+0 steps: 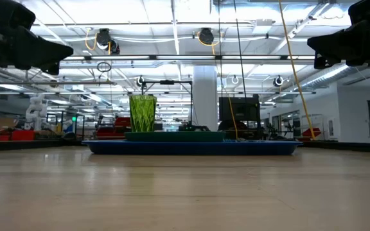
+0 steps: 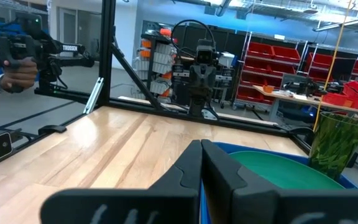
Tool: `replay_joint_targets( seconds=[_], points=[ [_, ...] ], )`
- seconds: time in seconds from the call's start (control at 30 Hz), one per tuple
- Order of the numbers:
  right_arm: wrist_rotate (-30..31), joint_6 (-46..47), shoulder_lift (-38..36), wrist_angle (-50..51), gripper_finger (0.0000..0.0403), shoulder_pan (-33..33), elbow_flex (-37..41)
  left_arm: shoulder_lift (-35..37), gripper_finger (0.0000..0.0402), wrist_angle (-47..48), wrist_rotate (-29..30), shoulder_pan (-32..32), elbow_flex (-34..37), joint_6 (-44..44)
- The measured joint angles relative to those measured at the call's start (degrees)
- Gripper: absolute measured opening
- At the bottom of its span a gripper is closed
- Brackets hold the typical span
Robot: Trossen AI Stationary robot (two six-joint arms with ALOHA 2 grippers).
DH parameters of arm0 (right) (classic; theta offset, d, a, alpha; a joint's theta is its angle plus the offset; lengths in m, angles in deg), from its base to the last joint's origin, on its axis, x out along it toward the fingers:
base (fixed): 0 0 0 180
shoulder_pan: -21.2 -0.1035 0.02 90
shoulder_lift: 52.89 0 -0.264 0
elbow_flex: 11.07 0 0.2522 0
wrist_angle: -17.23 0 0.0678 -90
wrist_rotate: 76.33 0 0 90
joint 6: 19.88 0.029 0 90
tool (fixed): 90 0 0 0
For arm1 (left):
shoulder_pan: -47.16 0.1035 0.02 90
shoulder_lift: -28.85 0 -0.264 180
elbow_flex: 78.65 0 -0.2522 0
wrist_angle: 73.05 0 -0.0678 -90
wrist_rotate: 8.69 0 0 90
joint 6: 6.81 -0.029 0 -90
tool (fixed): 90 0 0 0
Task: Pick and place plate/cup/fork/spoon on tray
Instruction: Return to Home Position
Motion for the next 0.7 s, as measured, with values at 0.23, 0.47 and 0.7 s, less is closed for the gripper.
replay_joint_targets(
  seconds=[0.23,0.47,0.7],
  points=[
    [-0.09,0.01,0.02,-0.21,0.0000,0.00,0.00,0.02,0.0024,-1.75,-0.93,0.00,0.37,-1.04],
    [-0.15,0.01,0.02,-0.38,0.0000,0.00,-0.02,0.01,0.0024,-2.88,-2.39,0.00,1.03,-0.93],
    [-0.17,0.01,0.02,-0.40,0.0000,0.00,-0.02,-2.15,0.0024,-2.09,-1.76,0.26,0.98,-1.00]
  ],
)
